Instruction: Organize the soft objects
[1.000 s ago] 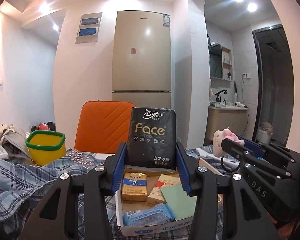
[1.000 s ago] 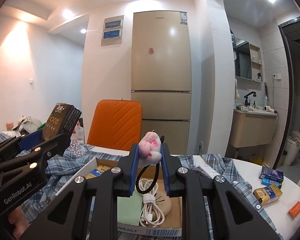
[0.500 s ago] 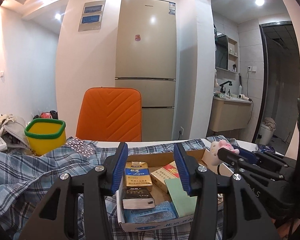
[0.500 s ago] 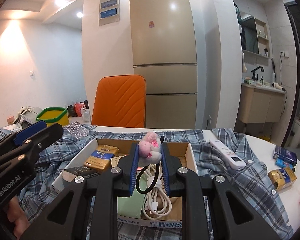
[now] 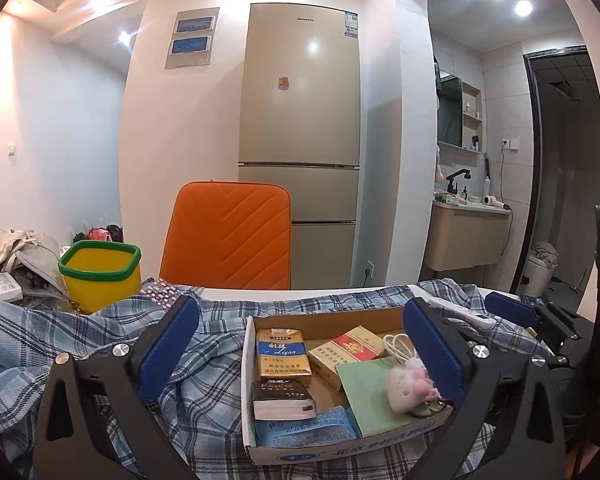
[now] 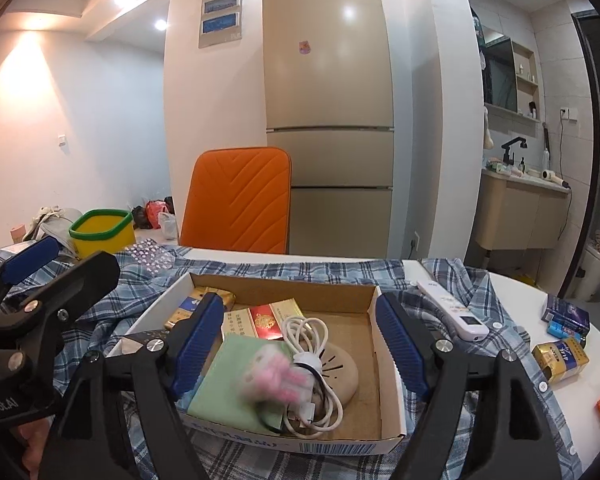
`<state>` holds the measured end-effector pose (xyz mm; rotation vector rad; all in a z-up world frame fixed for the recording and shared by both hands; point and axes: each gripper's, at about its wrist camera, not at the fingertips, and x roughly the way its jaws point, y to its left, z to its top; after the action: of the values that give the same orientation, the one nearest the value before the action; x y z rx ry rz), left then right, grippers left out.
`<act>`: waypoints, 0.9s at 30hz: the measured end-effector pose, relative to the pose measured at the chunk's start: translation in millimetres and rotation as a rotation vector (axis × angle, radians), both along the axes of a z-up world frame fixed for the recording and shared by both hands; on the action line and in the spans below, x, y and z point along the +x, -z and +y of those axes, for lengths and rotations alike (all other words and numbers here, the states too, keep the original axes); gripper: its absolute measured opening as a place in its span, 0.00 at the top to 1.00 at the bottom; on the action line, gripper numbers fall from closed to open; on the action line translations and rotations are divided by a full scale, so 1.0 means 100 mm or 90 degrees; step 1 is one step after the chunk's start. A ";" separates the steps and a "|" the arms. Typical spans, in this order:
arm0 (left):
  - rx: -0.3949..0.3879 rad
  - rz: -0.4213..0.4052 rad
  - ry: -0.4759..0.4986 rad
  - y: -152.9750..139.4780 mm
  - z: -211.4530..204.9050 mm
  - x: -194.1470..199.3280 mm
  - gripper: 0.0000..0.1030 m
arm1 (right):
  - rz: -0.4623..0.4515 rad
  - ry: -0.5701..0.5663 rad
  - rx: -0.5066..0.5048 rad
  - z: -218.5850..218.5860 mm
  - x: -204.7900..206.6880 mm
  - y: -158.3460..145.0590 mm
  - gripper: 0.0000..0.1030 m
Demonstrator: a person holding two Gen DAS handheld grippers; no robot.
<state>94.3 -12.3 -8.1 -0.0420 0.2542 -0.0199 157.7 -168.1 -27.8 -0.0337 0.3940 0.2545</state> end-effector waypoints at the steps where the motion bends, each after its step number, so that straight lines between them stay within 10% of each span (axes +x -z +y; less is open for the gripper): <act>1: 0.000 0.000 0.000 0.00 0.00 0.00 0.01 | -0.001 0.001 -0.001 0.00 -0.01 -0.01 0.22; 27: 0.012 -0.134 0.017 -0.56 0.01 -0.84 0.01 | -0.132 0.031 0.034 -0.21 -0.67 -0.64 0.19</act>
<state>9.9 -11.0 48.1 -0.0177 0.0447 -0.0478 90.3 -188.7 36.1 0.0020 0.1820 0.2112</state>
